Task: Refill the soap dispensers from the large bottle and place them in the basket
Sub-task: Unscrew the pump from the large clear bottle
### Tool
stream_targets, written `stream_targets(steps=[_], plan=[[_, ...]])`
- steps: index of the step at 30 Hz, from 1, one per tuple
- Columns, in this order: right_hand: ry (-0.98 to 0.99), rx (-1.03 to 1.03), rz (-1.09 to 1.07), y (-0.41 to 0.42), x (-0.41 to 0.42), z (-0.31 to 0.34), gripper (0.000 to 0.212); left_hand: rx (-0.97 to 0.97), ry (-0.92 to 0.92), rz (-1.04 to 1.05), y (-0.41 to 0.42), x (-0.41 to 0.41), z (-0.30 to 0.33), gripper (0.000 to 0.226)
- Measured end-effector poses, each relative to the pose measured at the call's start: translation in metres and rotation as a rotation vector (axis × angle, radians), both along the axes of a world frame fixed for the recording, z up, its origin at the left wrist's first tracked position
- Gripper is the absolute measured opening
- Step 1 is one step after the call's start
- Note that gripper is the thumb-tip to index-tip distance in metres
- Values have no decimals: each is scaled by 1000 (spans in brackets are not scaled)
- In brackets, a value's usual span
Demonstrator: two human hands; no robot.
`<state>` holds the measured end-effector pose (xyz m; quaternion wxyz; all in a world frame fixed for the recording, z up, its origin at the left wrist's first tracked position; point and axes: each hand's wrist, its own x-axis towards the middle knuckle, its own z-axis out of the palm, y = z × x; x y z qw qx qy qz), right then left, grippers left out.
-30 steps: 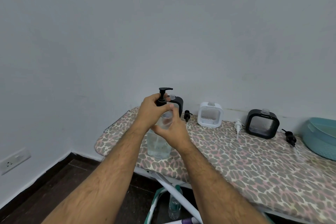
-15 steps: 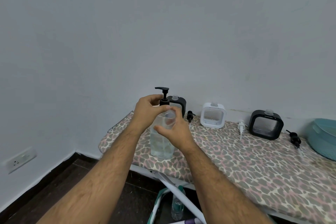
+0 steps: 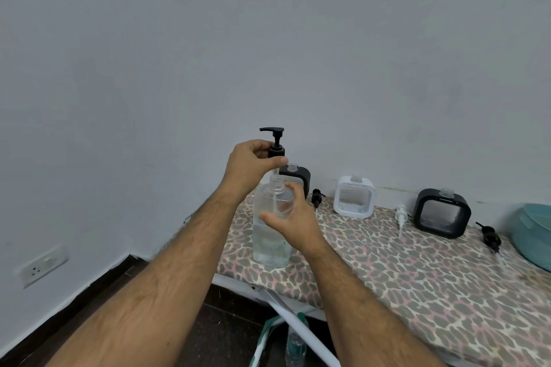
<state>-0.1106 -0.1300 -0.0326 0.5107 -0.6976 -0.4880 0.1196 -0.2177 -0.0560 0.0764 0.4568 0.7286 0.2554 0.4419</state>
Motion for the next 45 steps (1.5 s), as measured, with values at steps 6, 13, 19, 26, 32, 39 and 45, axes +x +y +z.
stream_targets(steps=[6,13,19,26,32,39,45], plan=[[-4,0,3,-1,0,-2,80,2,-80,-46,-5,-7,24,26],[12,-1,10,0,0,1,77,30,-109,-43,-3,-14,51,30],[33,-14,17,-3,-1,4,79,60,-154,-46,-7,-18,71,30],[32,-20,18,-2,-1,4,80,172,-197,6,-14,-27,88,33],[31,-20,17,-3,-1,4,79,218,-189,-15,-25,-24,88,34],[35,-21,20,-4,-1,4,81,193,-219,0,-24,-26,84,34],[25,-23,18,-3,-1,3,82,197,-245,-16,-23,-31,86,34]])
